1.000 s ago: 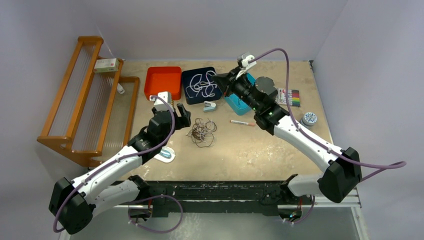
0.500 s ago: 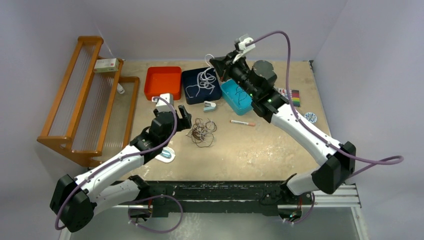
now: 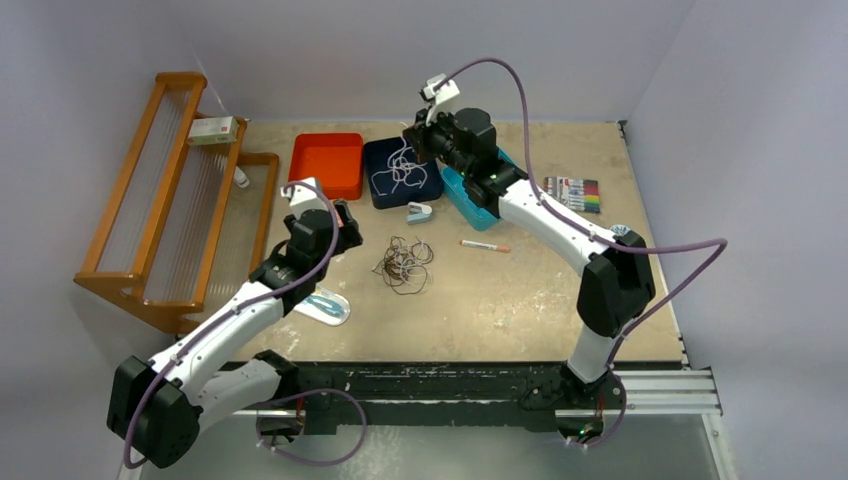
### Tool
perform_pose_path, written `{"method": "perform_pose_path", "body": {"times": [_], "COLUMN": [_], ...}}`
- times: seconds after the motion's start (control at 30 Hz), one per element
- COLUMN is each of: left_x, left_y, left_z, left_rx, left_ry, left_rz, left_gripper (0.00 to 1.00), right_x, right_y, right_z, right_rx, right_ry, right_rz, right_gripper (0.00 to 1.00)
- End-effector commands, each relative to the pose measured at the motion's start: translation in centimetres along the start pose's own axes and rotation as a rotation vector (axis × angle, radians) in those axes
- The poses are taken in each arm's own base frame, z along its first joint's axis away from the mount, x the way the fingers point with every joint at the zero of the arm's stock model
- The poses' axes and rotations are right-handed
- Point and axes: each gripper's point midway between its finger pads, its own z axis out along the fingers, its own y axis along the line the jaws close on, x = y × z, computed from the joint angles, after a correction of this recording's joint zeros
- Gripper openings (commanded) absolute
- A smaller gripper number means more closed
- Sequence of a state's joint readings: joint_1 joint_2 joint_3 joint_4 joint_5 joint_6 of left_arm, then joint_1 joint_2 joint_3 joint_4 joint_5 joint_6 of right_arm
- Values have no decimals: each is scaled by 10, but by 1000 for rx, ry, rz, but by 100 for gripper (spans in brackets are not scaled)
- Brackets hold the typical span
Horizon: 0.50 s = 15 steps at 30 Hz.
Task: Untangle the cables
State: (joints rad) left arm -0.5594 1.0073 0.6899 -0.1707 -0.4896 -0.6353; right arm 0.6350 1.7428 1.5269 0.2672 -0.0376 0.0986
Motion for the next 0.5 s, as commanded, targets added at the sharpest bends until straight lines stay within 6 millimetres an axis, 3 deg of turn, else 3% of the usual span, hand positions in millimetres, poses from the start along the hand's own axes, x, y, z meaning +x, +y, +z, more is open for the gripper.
{"method": "perform_pose_path", "body": {"times": [0.0, 0.47], "left_x": [-14, -12], "left_y": [11, 3], "left_z": [5, 10], "left_rx": [-14, 32], "left_ry": [13, 29], "left_rz": [-74, -68], "left_gripper": [73, 73], "right_x": [-40, 22], "right_y": [-14, -49], "right_z": [8, 70], "right_rx": [34, 40], "right_ry": [-96, 31], "right_rz": [-37, -63], "right_gripper": [0, 0]}}
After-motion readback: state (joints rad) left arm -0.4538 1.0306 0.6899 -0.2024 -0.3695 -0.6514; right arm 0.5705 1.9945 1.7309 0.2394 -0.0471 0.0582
